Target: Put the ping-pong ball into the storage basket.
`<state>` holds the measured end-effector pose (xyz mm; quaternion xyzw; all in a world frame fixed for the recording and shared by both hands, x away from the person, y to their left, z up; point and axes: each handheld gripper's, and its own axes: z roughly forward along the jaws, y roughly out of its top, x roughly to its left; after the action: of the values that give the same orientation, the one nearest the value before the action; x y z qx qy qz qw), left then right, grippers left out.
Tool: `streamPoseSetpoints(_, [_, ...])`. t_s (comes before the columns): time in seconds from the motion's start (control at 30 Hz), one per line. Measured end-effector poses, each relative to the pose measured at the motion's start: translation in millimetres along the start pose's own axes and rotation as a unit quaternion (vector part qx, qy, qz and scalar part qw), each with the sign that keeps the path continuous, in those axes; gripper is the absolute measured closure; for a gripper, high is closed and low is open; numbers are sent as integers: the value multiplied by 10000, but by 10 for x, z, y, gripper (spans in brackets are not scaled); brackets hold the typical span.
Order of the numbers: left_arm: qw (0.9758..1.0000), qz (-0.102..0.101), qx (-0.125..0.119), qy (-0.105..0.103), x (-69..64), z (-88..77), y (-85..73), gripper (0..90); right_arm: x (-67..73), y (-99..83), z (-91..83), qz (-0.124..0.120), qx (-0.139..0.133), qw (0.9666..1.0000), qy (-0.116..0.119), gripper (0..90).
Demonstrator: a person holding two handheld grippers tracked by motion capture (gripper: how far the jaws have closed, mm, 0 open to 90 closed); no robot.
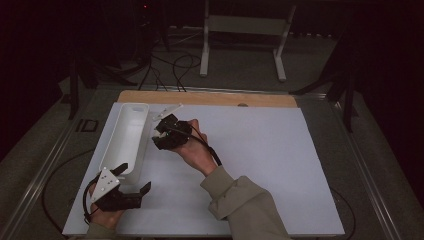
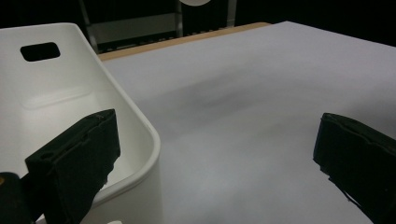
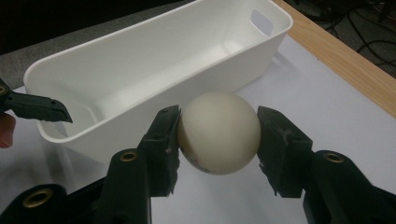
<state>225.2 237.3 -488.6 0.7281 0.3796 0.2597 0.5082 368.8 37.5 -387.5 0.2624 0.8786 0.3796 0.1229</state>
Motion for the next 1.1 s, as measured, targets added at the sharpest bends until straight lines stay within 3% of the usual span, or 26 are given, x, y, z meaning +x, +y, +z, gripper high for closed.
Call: streamPoseSetpoints(1.1, [10000, 15, 15, 1, -2, 0, 2, 10, 172, 168, 125, -116, -66, 9998, 139, 509])
